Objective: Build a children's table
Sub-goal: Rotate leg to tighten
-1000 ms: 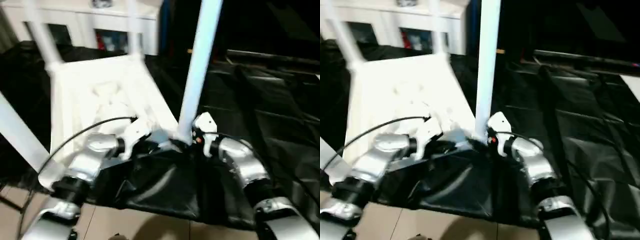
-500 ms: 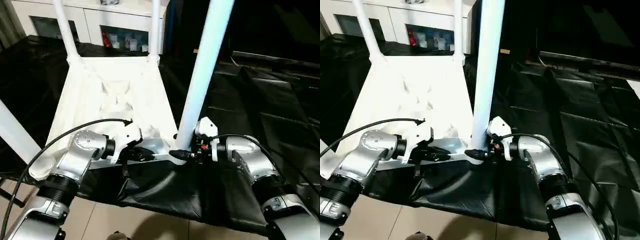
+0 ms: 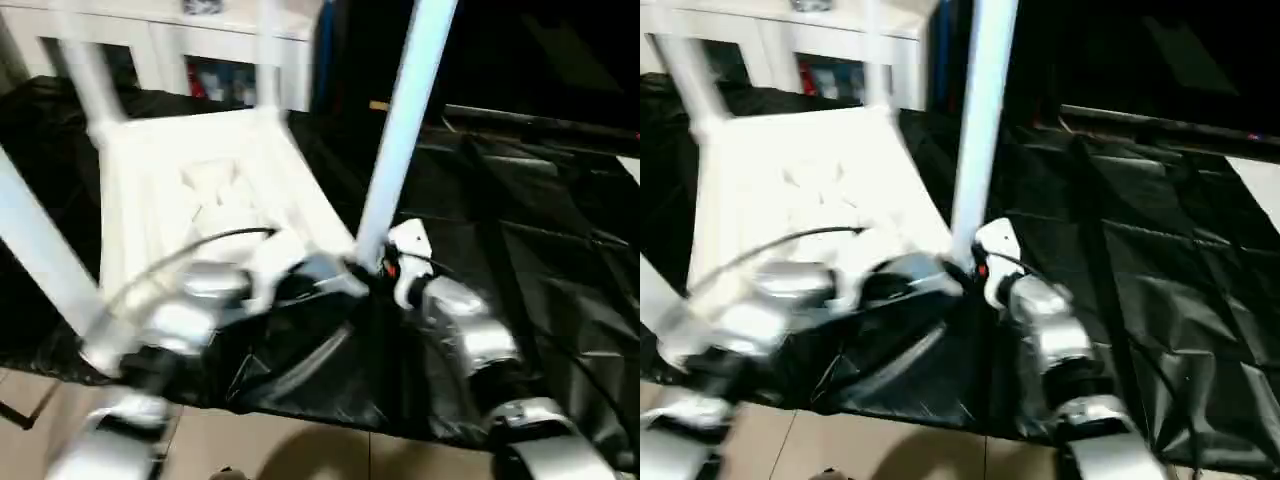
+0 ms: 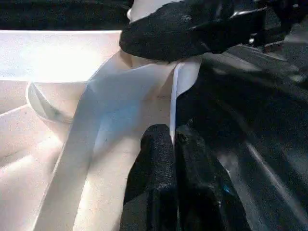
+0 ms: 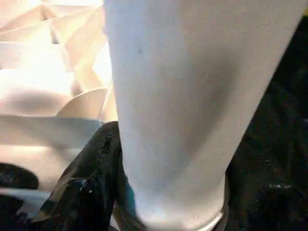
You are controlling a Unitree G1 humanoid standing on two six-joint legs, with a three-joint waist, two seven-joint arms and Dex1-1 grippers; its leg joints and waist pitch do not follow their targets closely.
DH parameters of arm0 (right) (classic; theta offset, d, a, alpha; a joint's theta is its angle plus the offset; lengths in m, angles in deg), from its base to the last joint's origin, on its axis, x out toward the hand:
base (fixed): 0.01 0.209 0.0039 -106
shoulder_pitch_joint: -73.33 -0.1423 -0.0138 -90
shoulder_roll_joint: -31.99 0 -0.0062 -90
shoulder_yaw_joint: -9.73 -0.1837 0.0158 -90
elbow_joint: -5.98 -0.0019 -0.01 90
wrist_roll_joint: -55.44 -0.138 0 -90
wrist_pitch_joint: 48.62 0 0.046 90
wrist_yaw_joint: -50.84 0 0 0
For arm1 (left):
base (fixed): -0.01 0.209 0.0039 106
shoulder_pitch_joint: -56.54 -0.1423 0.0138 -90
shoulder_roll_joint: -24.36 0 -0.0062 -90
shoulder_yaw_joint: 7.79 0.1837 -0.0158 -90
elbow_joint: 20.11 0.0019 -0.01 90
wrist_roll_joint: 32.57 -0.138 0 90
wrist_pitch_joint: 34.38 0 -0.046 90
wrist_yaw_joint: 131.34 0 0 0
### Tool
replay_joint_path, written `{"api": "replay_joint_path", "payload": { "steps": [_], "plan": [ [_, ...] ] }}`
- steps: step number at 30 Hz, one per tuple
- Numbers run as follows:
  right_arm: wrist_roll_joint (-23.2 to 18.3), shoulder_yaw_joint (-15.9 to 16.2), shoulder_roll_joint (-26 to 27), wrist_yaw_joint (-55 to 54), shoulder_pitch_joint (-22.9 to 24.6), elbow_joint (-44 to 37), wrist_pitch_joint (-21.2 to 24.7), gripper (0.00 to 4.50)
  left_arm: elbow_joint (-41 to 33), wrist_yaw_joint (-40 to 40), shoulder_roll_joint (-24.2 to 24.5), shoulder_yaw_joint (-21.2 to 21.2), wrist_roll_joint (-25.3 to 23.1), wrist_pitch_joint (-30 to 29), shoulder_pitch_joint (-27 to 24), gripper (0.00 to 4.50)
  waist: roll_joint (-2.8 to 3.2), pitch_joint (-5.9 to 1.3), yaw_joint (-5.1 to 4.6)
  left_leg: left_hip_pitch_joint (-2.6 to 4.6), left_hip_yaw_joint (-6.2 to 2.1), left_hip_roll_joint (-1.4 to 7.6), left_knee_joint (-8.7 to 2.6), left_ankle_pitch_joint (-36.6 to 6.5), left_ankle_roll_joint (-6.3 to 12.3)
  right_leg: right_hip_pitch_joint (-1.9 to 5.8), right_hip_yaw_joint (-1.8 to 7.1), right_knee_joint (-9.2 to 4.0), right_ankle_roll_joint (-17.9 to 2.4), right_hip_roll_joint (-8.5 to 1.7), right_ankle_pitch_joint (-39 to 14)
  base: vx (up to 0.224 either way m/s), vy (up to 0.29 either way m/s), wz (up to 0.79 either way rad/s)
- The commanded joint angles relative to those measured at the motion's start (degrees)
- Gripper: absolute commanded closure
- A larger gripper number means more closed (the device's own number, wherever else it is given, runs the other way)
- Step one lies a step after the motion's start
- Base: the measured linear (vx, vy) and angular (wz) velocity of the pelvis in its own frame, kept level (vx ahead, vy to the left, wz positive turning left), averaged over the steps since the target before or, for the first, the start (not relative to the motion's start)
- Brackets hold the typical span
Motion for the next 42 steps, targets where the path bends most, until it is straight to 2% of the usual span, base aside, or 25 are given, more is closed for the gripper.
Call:
{"api": "replay_joint_path", "payload": {
  "steps": [1, 2, 3, 5, 6, 9, 10, 11, 12, 14, 20, 23, 27, 31, 37, 38, 39, 40, 41, 42],
  "plan": [
    [2.5, 7.1, 5.1, 3.6, -0.2, 0.5, -1.2, 1.84, 1.8, 4.1, -4.6, 2.5, 0.9, -0.1, 0.9, 4.50, -0.09, -2.96, 0.10, 0.23, -0.18, 1.07, -3.85, -16.1, -0.14, 2.11, 2.42, -4.84, -8.8, -3.34, -14.7, 0.000, 0.000, 0.00],
    [1.8, 6.1, 5.2, 3.4, -0.2, 0.0, -1.2, 1.29, 1.6, 3.7, -4.7, 2.4, 0.9, -0.2, 0.9, 4.50, 0.29, -2.99, 0.21, 0.17, -0.18, 1.01, -3.83, -15.3, 0.35, 2.20, 2.42, -4.72, -9.0, -3.33, -13.7, 0.000, 0.000, 0.00],
    [1.7, 6.0, 5.2, 3.4, -0.2, -0.1, -1.2, 1.15, 1.6, 3.6, -4.7, 2.4, 0.9, -0.2, 0.9, 4.50, 0.19, -3.02, 0.16, 0.13, -0.12, 1.02, -3.80, -15.0, 0.56, 2.23, 2.42, -4.76, -9.0, -3.30, -13.3, 0.000, 0.000, 0.00],
    [-1.0, 3.6, 4.3, 5.6, -0.1, -1.4, -0.7, 1.08, 0.8, 1.4, -3.6, 2.1, 1.2, 0.1, 0.8, 4.50, 0.21, -3.11, 0.19, 0.05, -0.11, 1.04, -3.74, -13.9, 0.96, 2.36, 2.38, -4.58, -9.4, -3.25, -11.7, 0.000, 0.000, 0.00],
    [-1.4, 3.4, 3.5, 6.8, 0.0, -1.7, -0.8, 0.96, 0.6, 0.6, -2.9, 1.9, 1.3, 0.6, 0.8, 4.50, 0.58, -3.17, 0.19, 0.10, -0.14, 1.08, -3.75, -13.9, 1.09, 2.40, 2.35, -4.54, -9.8, -3.19, -10.8, 0.000, 0.000, 0.00],
    [-1.5, 3.7, 1.7, 9.0, -0.1, -1.9, -1.1, 0.71, 0.2, -2.2, -1.4, 1.9, 1.9, 2.2, 0.5, 4.50, 0.46, -3.23, 0.15, -0.05, -0.10, 1.10, -3.67, -13.0, 1.47, 2.54, 2.31, -4.25, -10.6, -3.08, -8.3, 0.000, 0.000, 0.00],
    [-1.5, 4.4, -0.4, 12.6, -0.2, -1.9, -1.3, 0.66, -0.3, -4.5, -0.1, 1.7, 2.7, 2.8, 0.2, 4.50, 0.84, -3.22, 0.18, 0.03, -0.11, 1.07, -3.67, -13.2, 1.45, 2.51, 2.27, -4.28, -11.0, -3.07, -7.9, 0.000, 0.000, 0.00],
    [-1.3, 5.5, -3.0, 17.7, -0.3, -1.8, -1.9, 0.54, -1.1, -8.7, 1.8, 1.3, 4.4, 3.7, -0.5, 4.50, 0.66, -3.27, 0.25, 0.03, -0.12, 1.03, -3.58, -13.6, 1.72, 2.68, 2.16, -4.28, -11.2, -3.04, -8.0, 0.000, 0.000, 0.00],
    [-1.3, 5.6, -3.1, 17.9, -0.3, -1.8, -1.9, 0.54, -1.2, -8.8, 1.8, 1.3, 4.5, 3.7, -0.5, 4.50, 0.67, -3.27, 0.21, -0.07, -0.10, 1.04, -3.55, -13.6, 1.87, 2.74, 2.20, -4.22, -11.4, -3.06, -7.8, 0.000, 0.000, 0.00],
    [-0.1, 7.9, -7.0, 25.6, -0.5, -1.5, -3.4, 0.54, -2.4, -14.4, 4.4, 1.1, 6.4, 4.5, -1.4, 4.50, 0.81, -3.19, 0.21, -0.01, -0.04, 1.17, -3.47, -13.2, 2.40, 2.63, 2.23, -4.17, -12.3, -3.16, -7.2, 0.000, 0.000, 0.00],
    [-1.4, 9.1, -10.4, 34.9, -1.1, -2.5, -3.4, 0.54, -3.4, -20.7, 7.4, 1.9, 7.6, 5.3, -2.3, 4.50, 1.01, -3.14, 0.68, 0.09, 0.08, 1.40, -3.42, -12.8, 2.93, 2.67, 2.12, -3.81, -13.8, -3.02, -5.6, 0.000, 0.000, 0.00],
    [-2.7, 9.8, -11.6, 40.0, -1.1, -3.9, -2.1, 0.88, -3.9, -24.1, 8.9, 2.5, 8.6, 5.0, -2.4, 4.50, 0.96, -3.12, 0.93, 0.15, 0.06, 1.47, -3.48, -13.5, 2.56, 2.71, 2.06, -3.84, -13.7, -3.06, -7.2, 0.000, 0.000, 0.00],
    [-2.8, 11.9, -13.1, 45.1, -0.6, -4.8, -0.8, 1.11, -3.6, -26.6, 10.4, 2.9, 9.0, 5.2, -2.2, 4.50, 0.91, -3.19, 1.40, 0.22, 0.16, 1.53, -3.36, -12.9, 2.82, 2.61, 2.06, -3.66, -13.8, -2.99, -6.1, 0.000, 0.000, 0.00],
    [-3.3, 12.5, -13.2, 47.6, 0.1, -5.6, -0.7, 1.40, -3.1, -28.1, 11.4, 2.9, 8.9, 5.3, -2.0, 4.50, 0.90, -3.25, 1.70, 0.24, 0.13, 1.60, -3.34, -12.2, 2.71, 2.55, 2.03, -3.54, -14.2, -3.14, -5.8, 0.000, 0.000, 0.00],
    [-3.1, 11.5, -11.5, 44.0, 0.5, -5.4, 0.7, 1.77, -1.5, -24.4, 10.6, 1.9, 8.4, 5.6, -1.2, 4.50, 0.82, -3.11, 1.71, 0.13, 0.02, 1.59, -3.49, -13.3, 1.91, 2.50, 2.01, -3.80, -13.4, -3.34, -8.7, 0.000, 0.000, 0.00],
    [-1.9, 10.0, -9.9, 36.8, -0.5, -3.1, 1.1, 1.80, -0.7, -20.8, 9.2, 1.0, 7.9, 5.4, -0.7, 4.50, 0.97, -2.96, 1.42, 0.17, -0.04, 1.50, -3.65, -14.4, 1.14, 2.32, 2.10, -4.06, -12.8, -3.35, -10.8, 0.000, 0.000, 0.00],
    [-1.6, 9.3, -9.2, 34.0, -0.9, -2.2, 1.2, 1.81, -0.4, -19.2, 8.6, 0.7, 7.6, 5.3, -0.5, 4.50, 0.97, -2.96, 1.42, 0.17, -0.04, 1.50, -3.65, -14.4, 1.14, 2.32, 2.10, -4.06, -12.8, -3.35, -10.8, 0.000, 0.000, 0.00],
    [-1.5, 8.8, -8.7, 31.8, -1.2, -1.5, 1.3, 1.82, -0.2, -18.1, 8.2, 0.4, 7.4, 5.2, -0.3, 4.50, 0.91, -2.82, 1.16, 0.19, -0.24, 1.44, -3.86, -15.8, 0.19, 2.30, 2.06, -4.35, -12.1, -3.55, -13.8, 0.000, 0.000, 0.00],
    [-1.4, 7.0, -6.9, 25.2, -2.0, 0.2, 2.0, 1.83, 0.2, -14.9, 6.7, 0.0, 6.7, 4.6, 0.0, 4.50, 0.93, -2.84, 1.02, 0.33, -0.34, 1.36, -3.92, -16.8, -0.55, 2.25, 2.08, -4.58, -11.1, -3.59, -16.3, 0.000, 0.000, 0.00],
    [-1.3, 6.0, -5.7, 21.1, -2.3, 0.9, 2.5, 1.83, 0.4, -12.6, 5.8, 0.1, 5.9, 4.4, 0.2, 4.50, 0.84, -2.78, 0.76, 0.20, -0.39, 1.37, -4.02, -17.1, -0.84, 2.25, 2.13, -4.63, -10.7, -3.58, -17.1, 0.000, 0.000, 0.00]
  ]
}}
